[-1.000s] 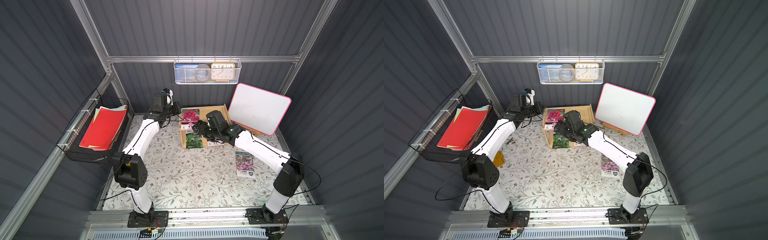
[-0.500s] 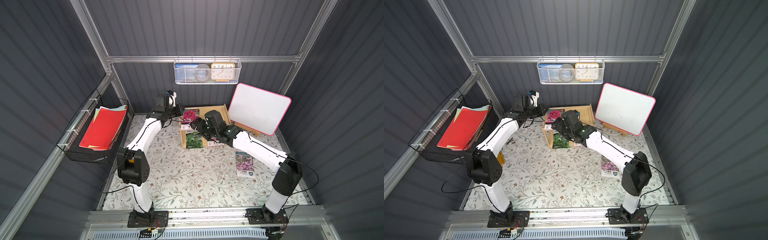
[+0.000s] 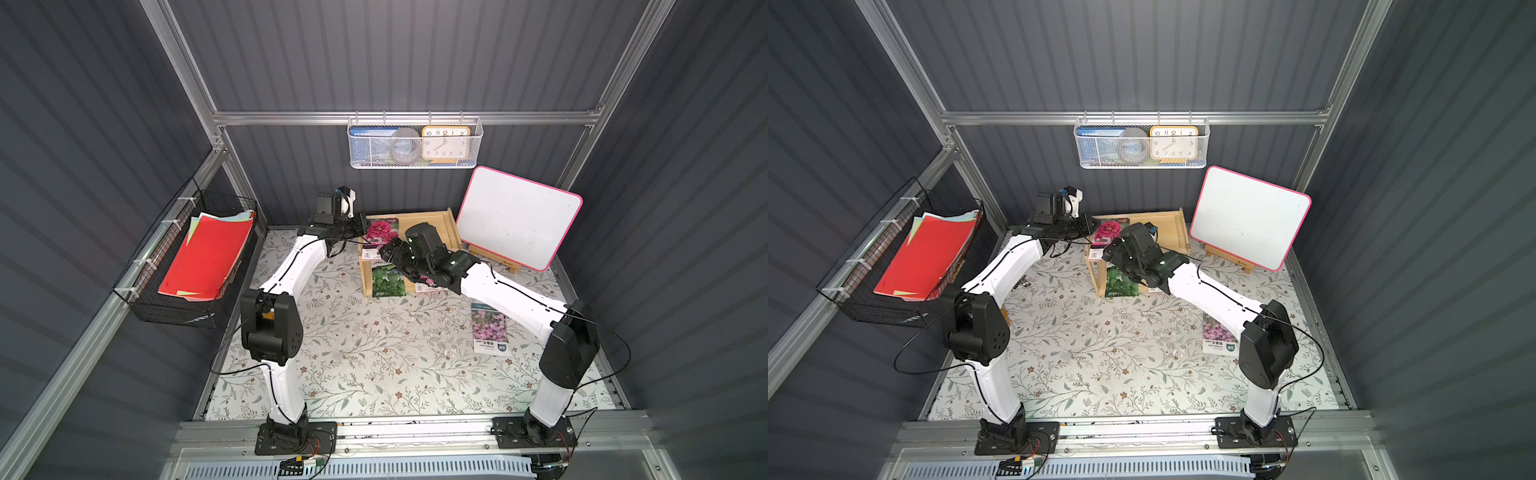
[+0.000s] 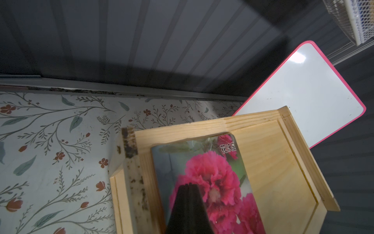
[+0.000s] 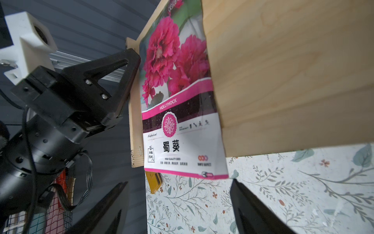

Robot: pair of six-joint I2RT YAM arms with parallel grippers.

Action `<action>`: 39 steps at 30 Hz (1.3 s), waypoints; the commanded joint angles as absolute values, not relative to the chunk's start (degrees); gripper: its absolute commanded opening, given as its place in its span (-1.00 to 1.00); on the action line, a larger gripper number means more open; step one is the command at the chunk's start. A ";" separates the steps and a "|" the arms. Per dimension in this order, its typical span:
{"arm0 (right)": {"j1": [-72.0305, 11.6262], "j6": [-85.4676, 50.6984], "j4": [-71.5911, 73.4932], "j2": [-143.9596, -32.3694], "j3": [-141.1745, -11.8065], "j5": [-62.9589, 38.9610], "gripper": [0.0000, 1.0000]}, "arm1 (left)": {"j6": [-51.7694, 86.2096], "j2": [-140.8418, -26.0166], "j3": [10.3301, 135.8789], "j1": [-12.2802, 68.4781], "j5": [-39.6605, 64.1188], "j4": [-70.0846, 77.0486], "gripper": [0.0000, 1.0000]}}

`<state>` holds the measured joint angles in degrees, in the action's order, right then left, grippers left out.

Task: Take the seed bag off the shelf
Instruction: Pick up the seed packet from the shelf.

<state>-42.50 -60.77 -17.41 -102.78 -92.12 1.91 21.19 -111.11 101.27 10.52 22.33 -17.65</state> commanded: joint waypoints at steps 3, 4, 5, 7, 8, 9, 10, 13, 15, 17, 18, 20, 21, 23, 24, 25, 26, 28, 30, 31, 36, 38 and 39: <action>-42.80 -60.40 -15.79 -104.52 -92.29 4.07 0.62 | 20.21 -109.91 102.46 10.46 21.94 -18.01 -1.00; -42.74 -60.32 -15.74 -104.61 -92.44 4.26 0.61 | 20.21 -109.71 102.51 10.46 21.66 -18.09 -1.00; -42.72 -60.22 -15.85 -104.81 -92.58 4.41 0.60 | 20.21 -109.60 102.48 10.46 21.50 -18.18 -1.00; -42.64 -59.87 -16.00 -105.03 -93.05 4.55 0.55 | 20.21 -109.22 102.33 10.46 21.53 -18.31 -1.00; -42.63 -59.72 -16.15 -105.12 -93.31 4.71 0.53 | 20.37 -108.85 102.18 10.46 21.46 -18.36 -1.00; -42.63 -59.52 -16.18 -105.23 -93.59 4.68 0.51 | 20.60 -108.08 101.87 10.50 20.60 -18.14 -1.00; -42.65 -59.29 -16.40 -105.21 -93.92 4.79 0.50 | 20.89 -106.99 101.28 10.46 19.31 -17.66 -1.00; -42.63 -58.81 -16.77 -105.07 -94.46 5.02 0.47 | 21.84 -102.96 99.45 10.48 17.01 -16.70 -1.00; -42.67 -58.62 -16.90 -104.92 -94.61 5.14 0.45 | 22.54 -101.27 99.35 10.46 15.55 -16.61 -1.00; -42.63 -58.37 -16.95 -104.78 -94.74 5.23 0.43 | 23.32 -100.54 99.40 10.50 15.48 -16.76 -1.00; -42.57 -58.27 -16.97 -104.69 -94.83 5.31 0.42 | 23.29 -100.70 99.45 10.47 15.66 -16.90 -1.00; -42.58 -58.11 -17.12 -104.63 -94.83 5.38 0.40 | 23.29 -101.60 99.28 10.46 16.78 -16.83 -1.00; -42.59 -58.12 -17.10 -104.72 -94.85 5.39 0.38 | 23.24 -102.35 99.18 10.46 17.24 -16.79 -1.00; -42.48 -58.07 -17.07 -104.65 -94.83 5.37 0.36 | 23.01 -103.70 98.96 10.46 17.03 -17.03 -1.00; -42.54 -58.01 -17.08 -104.63 -94.92 5.37 0.35 | 23.09 -104.33 98.95 10.46 16.26 -17.19 -1.00; -42.49 -58.01 -17.11 -104.59 -94.92 5.42 0.34 | 23.26 -104.87 98.87 10.46 14.86 -17.44 -1.00; -42.47 -57.92 -17.11 -104.59 -94.94 5.37 0.34 | 23.57 -105.33 98.94 10.46 13.42 -17.68 -1.00; -42.49 -57.62 -17.12 -104.51 -95.06 5.54 0.32 | 23.73 -106.24 99.11 10.35 10.48 -18.52 -1.00; -42.47 -57.40 -17.05 -104.35 -95.03 5.95 0.30 | 23.82 -107.02 99.23 10.30 9.14 -18.68 -1.00; -42.47 -57.24 -17.12 -104.31 -95.15 6.05 0.29 | 23.86 -107.38 99.16 10.37 8.69 -18.72 -1.00; -42.40 -56.76 -17.15 -104.11 -95.29 6.37 0.24 | 23.77 -108.97 99.11 10.37 8.28 -18.52 -1.00; -42.43 -56.56 -17.17 -104.06 -95.36 6.43 0.24 | 23.56 -109.37 98.98 10.37 8.85 -18.30 -1.00; -42.43 -56.51 -17.18 -104.02 -95.50 6.58 0.23 | 23.52 -109.51 99.02 10.35 8.96 -18.24 -1.00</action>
<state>-42.48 -57.74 -17.17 -104.66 -93.62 5.15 23.46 -108.33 99.61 10.50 9.39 -18.15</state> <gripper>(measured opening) 0.618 0.043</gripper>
